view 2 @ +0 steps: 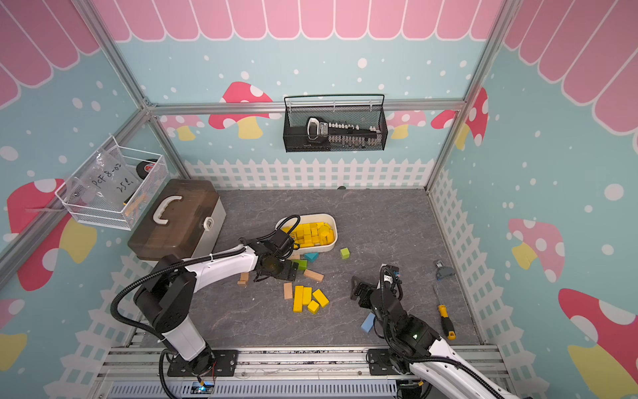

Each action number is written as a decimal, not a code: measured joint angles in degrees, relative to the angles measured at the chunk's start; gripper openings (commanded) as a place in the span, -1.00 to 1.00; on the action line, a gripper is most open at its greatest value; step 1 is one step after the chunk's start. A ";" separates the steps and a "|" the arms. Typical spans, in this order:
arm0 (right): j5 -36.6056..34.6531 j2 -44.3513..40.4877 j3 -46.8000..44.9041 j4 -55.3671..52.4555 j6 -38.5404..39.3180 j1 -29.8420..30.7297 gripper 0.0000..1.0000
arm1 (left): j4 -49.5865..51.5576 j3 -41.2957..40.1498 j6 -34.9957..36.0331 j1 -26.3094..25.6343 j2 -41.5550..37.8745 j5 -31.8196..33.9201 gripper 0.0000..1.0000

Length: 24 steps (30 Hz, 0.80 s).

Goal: Pick out the yellow building blocks
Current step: Pick up the building block from the center of the board.

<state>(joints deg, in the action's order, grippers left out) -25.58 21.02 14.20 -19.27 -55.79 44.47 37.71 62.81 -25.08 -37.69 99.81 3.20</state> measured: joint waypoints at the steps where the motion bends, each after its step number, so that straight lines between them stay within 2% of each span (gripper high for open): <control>1: 0.07 0.07 0.00 0.00 0.00 -0.04 0.97 | 0.00 0.00 -0.07 0.00 0.39 0.17 0.98; 6: 0.11 0.07 0.00 0.02 0.00 -0.24 0.97 | 0.04 0.00 -0.26 0.00 1.68 0.96 0.91; 16: 0.11 -0.15 0.00 0.04 0.00 -0.24 0.97 | 0.07 0.00 -0.28 -0.22 2.75 1.11 0.47; 24: 0.13 -0.15 0.00 0.04 0.00 -0.24 0.97 | 0.07 0.00 -0.22 -0.26 2.75 1.03 0.28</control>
<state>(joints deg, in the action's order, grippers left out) -25.45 20.86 14.20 -19.22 -55.79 44.23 37.78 62.81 -25.30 -37.95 102.56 4.23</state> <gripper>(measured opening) 0.985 0.659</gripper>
